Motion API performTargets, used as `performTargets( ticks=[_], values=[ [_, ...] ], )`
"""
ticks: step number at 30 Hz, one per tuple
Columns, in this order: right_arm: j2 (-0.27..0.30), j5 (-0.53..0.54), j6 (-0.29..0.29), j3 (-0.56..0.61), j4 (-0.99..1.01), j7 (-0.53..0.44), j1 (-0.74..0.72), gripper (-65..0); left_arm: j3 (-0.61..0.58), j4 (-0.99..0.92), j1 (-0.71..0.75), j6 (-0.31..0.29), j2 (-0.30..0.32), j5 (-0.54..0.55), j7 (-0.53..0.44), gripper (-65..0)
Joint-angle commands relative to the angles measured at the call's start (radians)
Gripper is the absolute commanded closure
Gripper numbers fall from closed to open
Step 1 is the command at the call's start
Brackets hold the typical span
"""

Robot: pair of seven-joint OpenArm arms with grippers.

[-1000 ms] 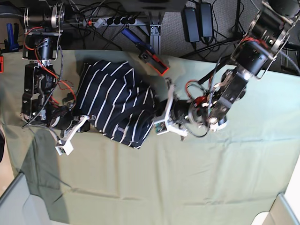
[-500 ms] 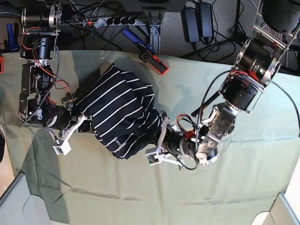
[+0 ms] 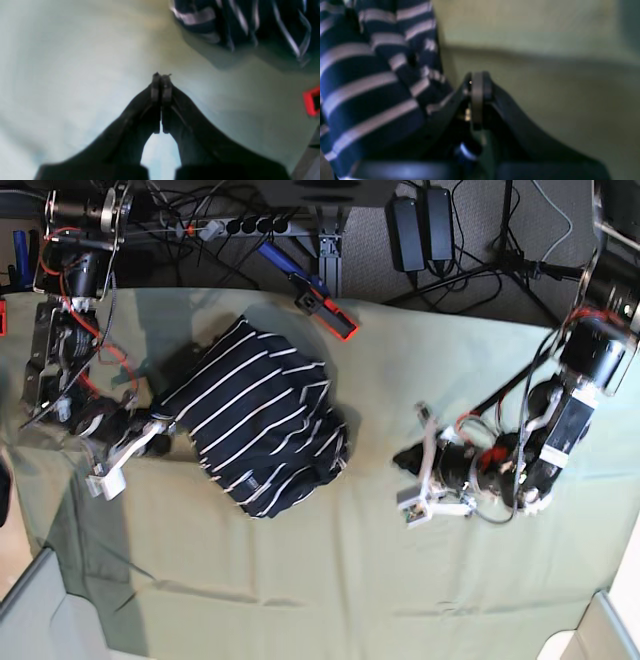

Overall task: Fold the T-shirt properly
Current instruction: 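Fold the shirt bundle over with both grippers into a compact square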

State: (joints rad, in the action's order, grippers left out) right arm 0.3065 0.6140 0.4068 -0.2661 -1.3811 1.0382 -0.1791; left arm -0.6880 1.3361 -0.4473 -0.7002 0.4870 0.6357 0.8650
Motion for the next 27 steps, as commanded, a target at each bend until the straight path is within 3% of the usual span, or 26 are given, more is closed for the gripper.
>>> performTargets(
  ticks=[1, 8, 14, 18, 22, 27],
  values=[
    [0.014, 0.018, 0.074, -0.005, -0.017, -0.017, -0.005, 0.0, 0.009, 0.026, -0.013, 0.002, 0.01, 0.012, -0.018, 0.0],
    [0.012, 0.084, 0.074, -0.005, -0.019, -0.028, 0.044, 0.0, 0.009, 0.161, 0.135, 0.002, 0.002, 0.012, -0.009, 0.0],
    [0.011, 0.13, 0.077, -0.005, -0.02, 0.0, 0.044, 0.0, 0.009, 0.201, 0.151, 0.002, -0.121, -0.036, -0.025, 0.0],
    [0.009, 0.131, 0.077, -0.005, -0.03, 0.019, 0.044, 0.0, 0.009, 0.146, 0.145, 0.002, -0.187, -0.15, -0.116, 0.0],
    [0.009, 0.147, 0.077, -0.005, -0.056, 0.047, 0.044, 0.0, 0.009, 0.028, 0.122, 0.002, -0.235, -0.224, -0.143, 0.0],
    [0.009, 0.172, 0.077, -0.005, -0.077, 0.073, 0.055, 0.0, 0.009, -0.086, 0.06, 0.002, -0.242, -0.27, -0.19, 0.0]
  ],
)
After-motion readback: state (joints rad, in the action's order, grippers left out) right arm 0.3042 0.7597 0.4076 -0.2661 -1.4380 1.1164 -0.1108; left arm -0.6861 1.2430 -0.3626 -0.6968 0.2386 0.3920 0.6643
